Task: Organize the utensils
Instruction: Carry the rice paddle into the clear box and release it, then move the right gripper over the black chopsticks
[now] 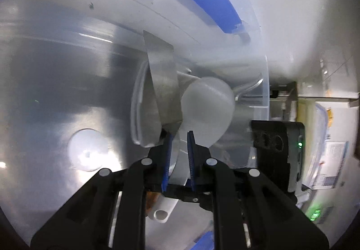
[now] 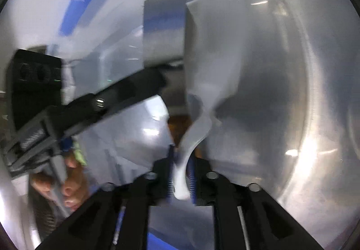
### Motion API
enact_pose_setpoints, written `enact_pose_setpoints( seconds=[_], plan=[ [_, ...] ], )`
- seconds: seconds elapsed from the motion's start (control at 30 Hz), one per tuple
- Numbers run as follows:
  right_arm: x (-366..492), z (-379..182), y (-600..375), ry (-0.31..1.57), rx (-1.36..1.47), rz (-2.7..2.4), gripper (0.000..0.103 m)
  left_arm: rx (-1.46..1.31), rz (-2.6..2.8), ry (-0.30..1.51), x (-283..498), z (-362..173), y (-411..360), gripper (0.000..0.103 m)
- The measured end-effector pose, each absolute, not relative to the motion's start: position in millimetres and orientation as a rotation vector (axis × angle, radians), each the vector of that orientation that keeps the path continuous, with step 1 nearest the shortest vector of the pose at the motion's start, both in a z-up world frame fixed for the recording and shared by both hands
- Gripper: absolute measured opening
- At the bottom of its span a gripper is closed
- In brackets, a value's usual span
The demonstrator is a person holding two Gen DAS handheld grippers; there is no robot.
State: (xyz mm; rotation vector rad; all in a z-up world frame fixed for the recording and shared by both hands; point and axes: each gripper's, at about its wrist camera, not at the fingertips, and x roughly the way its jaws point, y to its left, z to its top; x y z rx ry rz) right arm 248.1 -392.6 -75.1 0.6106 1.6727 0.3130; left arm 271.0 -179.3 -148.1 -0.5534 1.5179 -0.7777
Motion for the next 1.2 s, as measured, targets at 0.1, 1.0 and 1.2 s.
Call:
enact_pose_setpoints(
  seconds=[0.1,1.0,1.2],
  plan=[
    [244,-63,-378,1.654,0.511,0.266,0.044,-0.512,-0.778,1.455,262,-123,-171,0.029],
    [21,-80,-79,1.485,0.27,0.236,0.047,0.008,-0.226,1.215,38,-90,125,0.082],
    [38,-80,-40,1.466,0.297,0.057,0.047,0.13,-0.302,1.217,46,-107,151,0.082]
  ],
)
